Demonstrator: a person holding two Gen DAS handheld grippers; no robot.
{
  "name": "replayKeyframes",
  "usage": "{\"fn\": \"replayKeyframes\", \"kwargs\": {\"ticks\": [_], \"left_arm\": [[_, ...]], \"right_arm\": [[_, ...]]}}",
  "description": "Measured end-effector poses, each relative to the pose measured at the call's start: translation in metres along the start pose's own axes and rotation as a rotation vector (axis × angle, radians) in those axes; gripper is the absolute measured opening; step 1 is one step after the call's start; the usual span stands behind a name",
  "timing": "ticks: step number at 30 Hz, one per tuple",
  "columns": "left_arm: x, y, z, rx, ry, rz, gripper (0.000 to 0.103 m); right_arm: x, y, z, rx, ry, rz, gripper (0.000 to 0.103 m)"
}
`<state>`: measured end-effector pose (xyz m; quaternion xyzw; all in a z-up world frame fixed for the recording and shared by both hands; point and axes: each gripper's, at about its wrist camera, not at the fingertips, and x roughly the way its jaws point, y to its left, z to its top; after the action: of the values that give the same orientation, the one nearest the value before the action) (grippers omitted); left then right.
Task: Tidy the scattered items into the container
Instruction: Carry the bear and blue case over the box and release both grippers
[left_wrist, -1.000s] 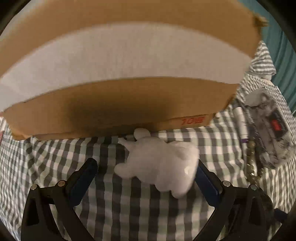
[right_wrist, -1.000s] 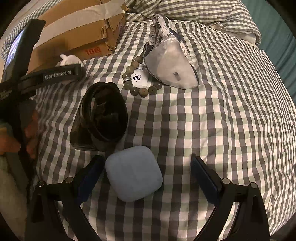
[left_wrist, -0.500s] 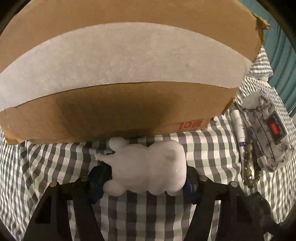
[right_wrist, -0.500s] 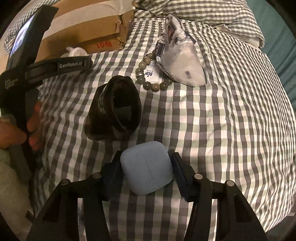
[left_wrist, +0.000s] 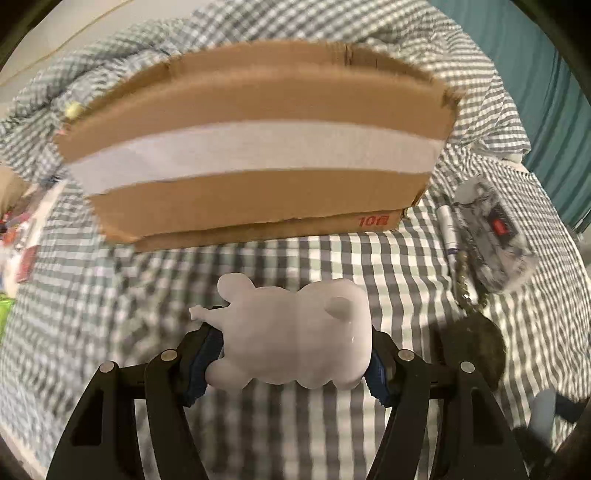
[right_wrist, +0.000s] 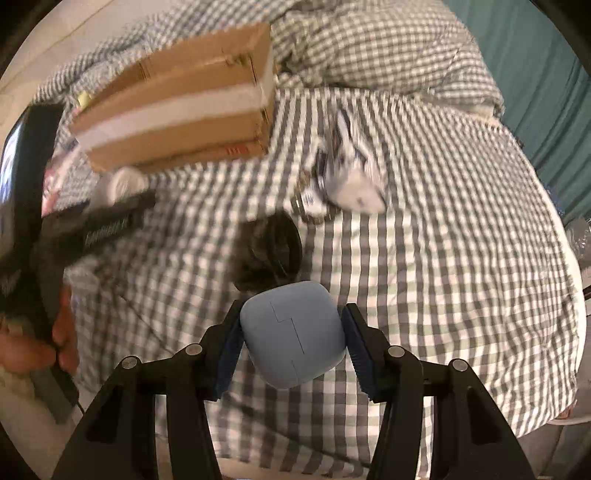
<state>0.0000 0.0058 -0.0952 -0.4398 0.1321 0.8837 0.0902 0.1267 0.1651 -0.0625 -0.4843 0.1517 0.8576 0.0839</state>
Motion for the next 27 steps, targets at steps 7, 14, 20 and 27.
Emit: {"fn": "replayKeyframes", "kwargs": {"ticks": [7, 14, 20, 27], "left_arm": [[-0.073, 0.018, 0.016, 0.043, -0.046, 0.040, 0.068], [-0.116, 0.037, 0.050, 0.018, -0.123, 0.015, 0.068], [-0.124, 0.050, 0.081, -0.005, -0.153, 0.016, 0.068], [-0.105, 0.065, 0.121, -0.019, -0.171, 0.030, 0.068]], "right_arm": [[-0.046, 0.012, 0.053, 0.026, -0.126, 0.027, 0.052], [-0.090, 0.031, 0.107, 0.002, -0.224, 0.053, 0.052], [-0.103, 0.048, 0.142, -0.033, -0.256, 0.071, 0.052], [-0.087, 0.061, 0.181, -0.062, -0.261, 0.077, 0.052]]}}
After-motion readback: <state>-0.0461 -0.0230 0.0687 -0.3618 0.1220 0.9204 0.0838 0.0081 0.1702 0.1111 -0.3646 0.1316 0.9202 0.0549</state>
